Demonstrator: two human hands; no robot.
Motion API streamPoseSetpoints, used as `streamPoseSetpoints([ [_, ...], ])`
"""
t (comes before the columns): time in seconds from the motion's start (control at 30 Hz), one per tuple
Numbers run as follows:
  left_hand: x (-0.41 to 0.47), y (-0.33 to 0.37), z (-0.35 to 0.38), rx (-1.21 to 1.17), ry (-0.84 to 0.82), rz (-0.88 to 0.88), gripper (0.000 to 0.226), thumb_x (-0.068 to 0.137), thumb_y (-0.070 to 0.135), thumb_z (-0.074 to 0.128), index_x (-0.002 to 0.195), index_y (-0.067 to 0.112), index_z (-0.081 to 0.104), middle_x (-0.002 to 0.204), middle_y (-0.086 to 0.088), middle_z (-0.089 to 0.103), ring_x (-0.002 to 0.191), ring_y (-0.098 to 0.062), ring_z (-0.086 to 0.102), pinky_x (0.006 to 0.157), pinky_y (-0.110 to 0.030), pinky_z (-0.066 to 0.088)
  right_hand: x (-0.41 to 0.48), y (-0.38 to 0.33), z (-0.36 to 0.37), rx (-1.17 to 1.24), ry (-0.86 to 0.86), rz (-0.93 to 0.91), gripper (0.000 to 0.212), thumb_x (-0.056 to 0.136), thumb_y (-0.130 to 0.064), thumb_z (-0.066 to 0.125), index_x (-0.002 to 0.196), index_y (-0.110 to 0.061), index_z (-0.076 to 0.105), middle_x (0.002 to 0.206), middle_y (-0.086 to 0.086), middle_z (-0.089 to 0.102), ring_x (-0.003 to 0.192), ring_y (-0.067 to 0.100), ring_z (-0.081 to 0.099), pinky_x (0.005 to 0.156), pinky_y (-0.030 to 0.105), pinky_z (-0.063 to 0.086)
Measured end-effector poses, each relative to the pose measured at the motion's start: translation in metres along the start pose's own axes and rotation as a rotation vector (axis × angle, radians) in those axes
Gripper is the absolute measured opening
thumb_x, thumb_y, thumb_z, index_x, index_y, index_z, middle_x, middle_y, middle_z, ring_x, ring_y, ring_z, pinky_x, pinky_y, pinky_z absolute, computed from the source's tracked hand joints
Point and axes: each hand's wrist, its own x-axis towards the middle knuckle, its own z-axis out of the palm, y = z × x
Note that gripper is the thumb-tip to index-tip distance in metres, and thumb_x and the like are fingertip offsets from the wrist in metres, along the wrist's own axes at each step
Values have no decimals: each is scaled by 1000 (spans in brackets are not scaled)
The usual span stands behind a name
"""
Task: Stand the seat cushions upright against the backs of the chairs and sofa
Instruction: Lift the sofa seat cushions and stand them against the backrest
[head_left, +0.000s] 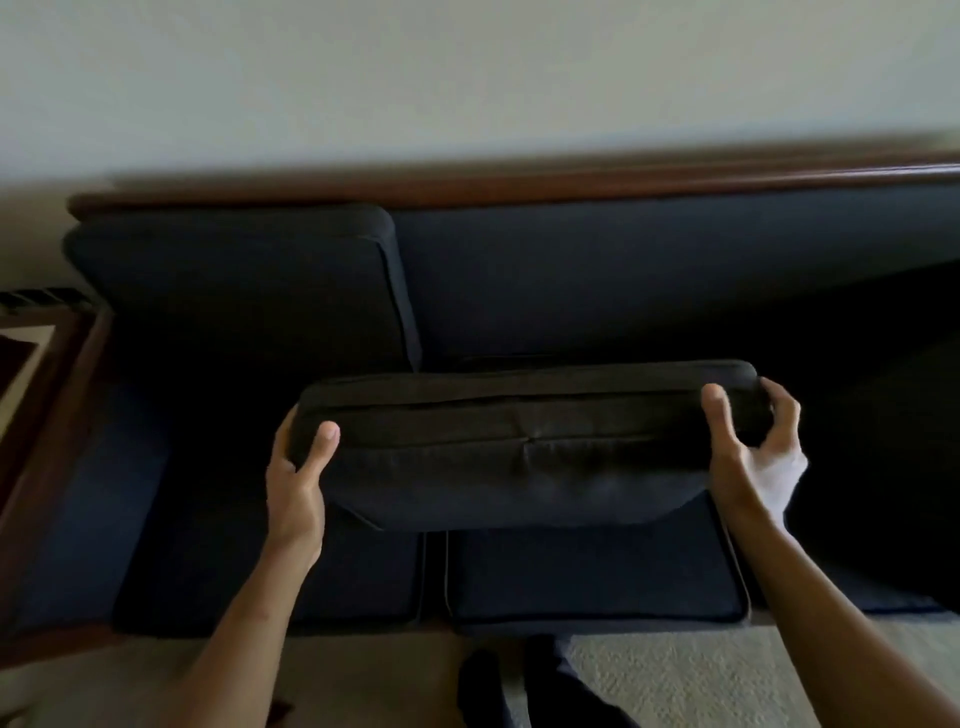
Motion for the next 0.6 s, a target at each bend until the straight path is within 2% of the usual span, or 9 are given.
streamPoseSetpoints([
  [0.07, -10, 0, -19, 67, -106, -22, 70, 81, 49, 85, 145, 49, 58, 138, 11, 69, 130, -11, 63, 118, -51, 46, -16, 1, -8, -134, -79, 14, 84, 85, -74, 57, 154, -31, 38, 152, 16, 48, 138, 40, 46, 112, 52, 39],
  [0.17, -18, 5, -41, 213, -305, -53, 112, 70, 56, 87, 166, 45, 31, 150, 13, 57, 137, -8, 56, 119, -41, 43, -34, -2, -12, -473, -147, -107, 79, 94, -69, 33, 163, -33, 22, 168, 16, 22, 152, 42, 23, 119, 64, 25],
  [0.23, -17, 9, -51, 341, -418, -79, 127, 59, 61, 94, 164, 47, 25, 151, 14, 51, 137, -6, 52, 115, -36, 44, -43, -8, -6, -678, -231, -254, 71, 100, -64, 22, 164, -35, 18, 174, 11, 9, 160, 37, 4, 122, 70, 3],
  [0.3, -15, 12, -59, 489, -520, -101, 133, 48, 56, 103, 153, 55, 22, 148, 15, 46, 134, -5, 50, 104, -29, 47, -52, -18, 4, -777, -345, -392, 74, 101, -69, 14, 165, -32, 18, 175, 8, 7, 161, 33, -3, 122, 69, -7],
  [0.4, -11, 11, -66, 710, -557, -40, 133, 53, 30, 107, 149, 55, 18, 142, 19, 47, 129, -1, 50, 96, -25, 46, -68, -38, 20, -851, -554, -656, 98, 92, -88, 16, 166, -24, 19, 174, 4, 15, 162, 30, -1, 125, 62, -10],
  [0.5, -8, 8, -64, 829, -475, 61, 118, 65, 11, 100, 137, 60, 21, 128, 13, 57, 117, -10, 61, 86, -26, 52, -80, -54, 40, -926, -740, -826, 129, 73, -103, 29, 164, -13, 22, 169, 7, 27, 160, 32, 12, 127, 61, -3],
  [0.6, -9, 3, -60, 832, -424, 76, 109, 68, 3, 96, 134, 53, 25, 121, 8, 61, 109, -13, 65, 79, -23, 52, -89, -59, 65, -993, -780, -966, 132, 62, -95, 58, 159, -10, 30, 157, 10, 43, 147, 34, 38, 126, 60, 16],
])
